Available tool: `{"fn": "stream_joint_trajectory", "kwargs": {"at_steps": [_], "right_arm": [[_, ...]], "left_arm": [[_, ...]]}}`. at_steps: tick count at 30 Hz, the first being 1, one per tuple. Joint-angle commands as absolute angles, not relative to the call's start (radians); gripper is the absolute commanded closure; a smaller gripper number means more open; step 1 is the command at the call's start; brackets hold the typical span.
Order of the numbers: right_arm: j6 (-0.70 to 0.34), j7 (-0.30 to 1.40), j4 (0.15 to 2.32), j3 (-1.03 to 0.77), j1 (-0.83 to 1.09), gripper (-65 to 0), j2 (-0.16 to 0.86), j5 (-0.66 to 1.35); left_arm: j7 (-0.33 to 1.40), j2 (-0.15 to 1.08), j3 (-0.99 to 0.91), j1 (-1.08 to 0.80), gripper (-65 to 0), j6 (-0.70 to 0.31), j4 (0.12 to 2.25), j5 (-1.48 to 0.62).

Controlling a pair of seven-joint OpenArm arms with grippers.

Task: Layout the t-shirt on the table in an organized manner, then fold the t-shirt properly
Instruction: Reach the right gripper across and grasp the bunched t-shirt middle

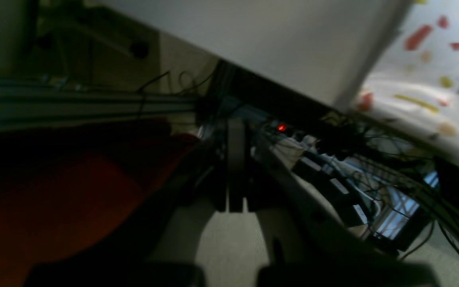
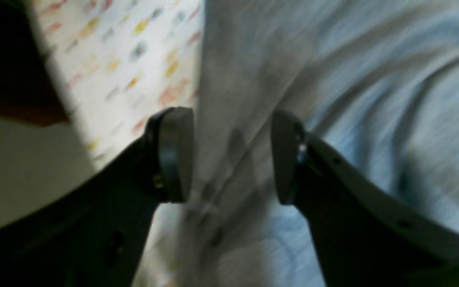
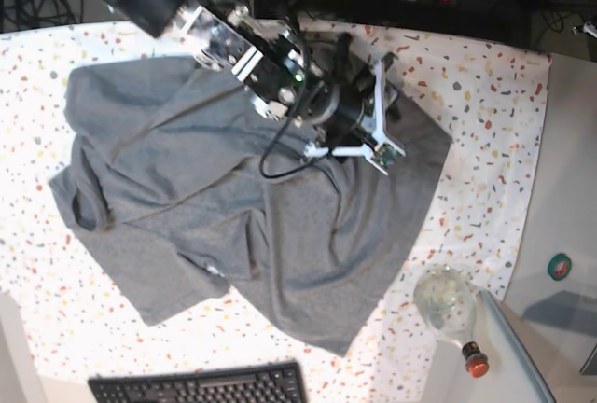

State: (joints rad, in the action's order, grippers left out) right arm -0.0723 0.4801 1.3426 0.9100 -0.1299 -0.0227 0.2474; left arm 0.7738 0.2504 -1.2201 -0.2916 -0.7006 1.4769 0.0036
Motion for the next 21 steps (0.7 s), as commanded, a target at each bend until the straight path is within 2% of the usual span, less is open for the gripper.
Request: {"fn": "stream_joint_trajectory", "kwargs": {"at_steps": [1,6,13,17,18,21], "right_arm": [[-0.077,0.475,1.316,0.923,-0.159,-23.1,-0.042,0.254],[-0.077,0.475,1.095,0.938,-0.294,-4.7,-0.105,0.255],[-0.065,0.433,0.931,0.926,-0.374,-2.7,-0.124,0.257],[-0.051,0.386,0.934,0.846,-0.346,-5.4,-0.120,0.254],[-0.050,0.386,0.963,0.837,-0.331,-9.0,-0.119,0.252],[-0.048,0.392,1.024,0.845,-0.312,-27.6,-0.119,0.252]], "left_arm": [[0.753,0.282,-1.222,-0.295,0.0,-0.698,1.491,-0.008],[0.753,0.280,-1.222,-0.295,0.0,-0.698,1.492,-0.008],[0.753,0.278,-1.221,-0.297,0.0,-0.698,1.483,-0.008],[0.753,0.278,-1.221,-0.297,0.0,-0.698,1.483,-0.008],[0.753,0.278,-1.221,-0.297,0.0,-0.698,1.483,-0.008],[0.753,0.278,-1.221,-0.297,0.0,-0.698,1.483,-0.007]]}}
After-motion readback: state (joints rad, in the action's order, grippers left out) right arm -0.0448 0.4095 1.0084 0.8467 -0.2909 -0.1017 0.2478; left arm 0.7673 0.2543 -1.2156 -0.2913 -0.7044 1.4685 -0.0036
